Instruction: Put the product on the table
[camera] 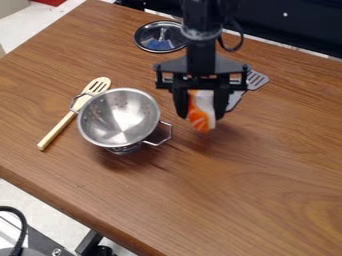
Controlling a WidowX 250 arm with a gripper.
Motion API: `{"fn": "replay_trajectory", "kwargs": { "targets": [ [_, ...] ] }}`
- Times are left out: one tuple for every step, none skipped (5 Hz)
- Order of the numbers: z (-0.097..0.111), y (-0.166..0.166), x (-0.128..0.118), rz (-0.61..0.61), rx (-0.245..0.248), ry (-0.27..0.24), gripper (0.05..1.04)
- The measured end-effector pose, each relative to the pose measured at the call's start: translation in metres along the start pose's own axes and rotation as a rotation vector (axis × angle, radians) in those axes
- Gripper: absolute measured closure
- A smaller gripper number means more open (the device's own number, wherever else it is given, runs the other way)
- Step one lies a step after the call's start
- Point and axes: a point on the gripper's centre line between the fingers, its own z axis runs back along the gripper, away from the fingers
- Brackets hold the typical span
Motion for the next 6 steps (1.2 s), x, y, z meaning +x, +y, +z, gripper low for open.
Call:
{"fn": "replay_trajectory", "kwargs": {
  "targets": [
    [-0.009, -0.008, -0.006, 0.015, -0.059, 0.017, 0.482],
    [-0.015, -0.012, -0.011, 0.006, -0.067, 0.006, 0.482],
    [-0.018, -0.015, -0.011, 0.001, -0.045, -0.027, 0.482],
    [-0.019, -0.016, -0.013, -0.006, -0.052, -0.015, 0.482],
    [-0.02, -0.015, -0.014, -0.003, -0.047, -0.02, 0.482],
    [-0.023, -0.015, -0.018, -0.003, -0.047, 0.009, 0.406]
  ]
}}
